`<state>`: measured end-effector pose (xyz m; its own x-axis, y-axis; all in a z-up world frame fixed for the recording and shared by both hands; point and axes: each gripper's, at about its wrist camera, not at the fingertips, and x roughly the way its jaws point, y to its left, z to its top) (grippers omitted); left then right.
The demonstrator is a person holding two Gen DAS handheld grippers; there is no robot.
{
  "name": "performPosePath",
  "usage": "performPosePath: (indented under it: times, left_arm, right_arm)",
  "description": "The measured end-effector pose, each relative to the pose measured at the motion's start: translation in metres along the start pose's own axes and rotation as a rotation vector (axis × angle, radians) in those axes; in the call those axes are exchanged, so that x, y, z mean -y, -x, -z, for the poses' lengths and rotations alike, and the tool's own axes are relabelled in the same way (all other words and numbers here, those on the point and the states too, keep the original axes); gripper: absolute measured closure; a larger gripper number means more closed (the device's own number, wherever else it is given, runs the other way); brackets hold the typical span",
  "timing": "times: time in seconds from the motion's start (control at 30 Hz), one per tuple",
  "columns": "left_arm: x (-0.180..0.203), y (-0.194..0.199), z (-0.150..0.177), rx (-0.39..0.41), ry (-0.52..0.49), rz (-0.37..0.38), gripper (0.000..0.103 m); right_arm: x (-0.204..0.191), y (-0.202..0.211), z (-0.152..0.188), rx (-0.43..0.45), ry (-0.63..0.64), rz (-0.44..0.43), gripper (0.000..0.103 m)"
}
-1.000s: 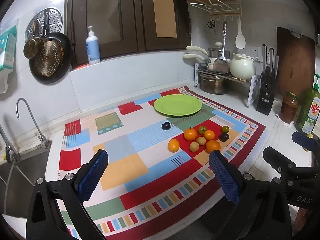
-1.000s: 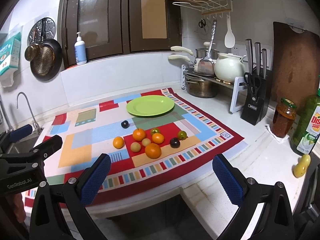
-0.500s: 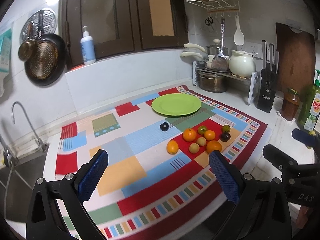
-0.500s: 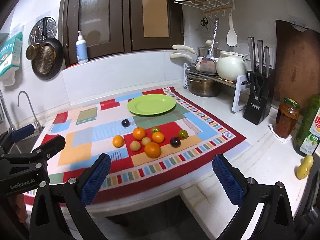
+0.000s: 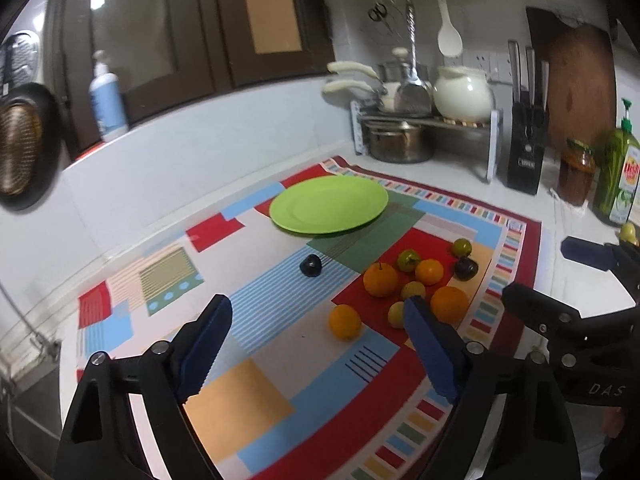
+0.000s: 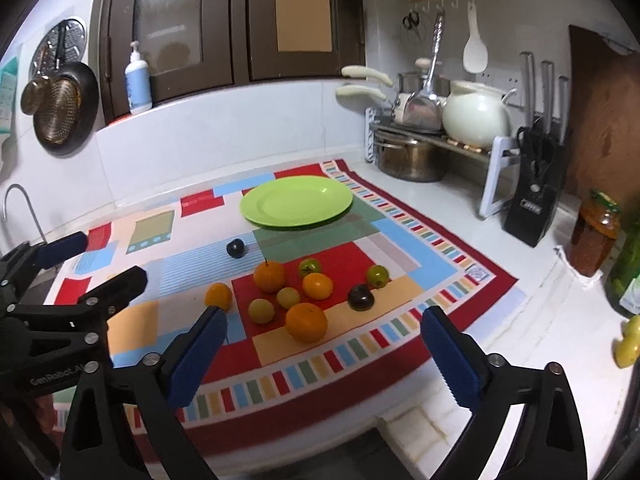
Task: Organize fruits
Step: 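Grasp an orange with the left gripper while the right gripper grasps a large orange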
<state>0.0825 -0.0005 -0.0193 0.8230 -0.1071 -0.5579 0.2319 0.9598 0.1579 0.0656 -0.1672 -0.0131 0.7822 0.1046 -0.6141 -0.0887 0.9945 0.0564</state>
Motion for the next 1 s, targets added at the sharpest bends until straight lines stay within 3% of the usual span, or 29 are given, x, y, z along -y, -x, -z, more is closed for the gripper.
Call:
performPosePath:
  times: [0.23, 0.53, 1.0]
  left_arm:
    - [-0.001, -0.044, 0.005, -0.076, -0.058, 0.069, 0.027]
    - [-0.001, -0.088, 0.013, -0.176, -0.057, 0.152, 0.042]
    - [0.003, -0.123, 0.02, -0.269, -0.053, 0.224, 0.062]
  right_arm:
    - [-0.01, -0.043, 0.002, -0.087, -0.001, -0.018, 0.022]
    - [-0.012, -0.084, 0.01, -0.199, -0.04, -0.032, 0.039]
    - [-0.008, -0.116, 0.019, -0.28, -0.102, -0.045, 0.053]
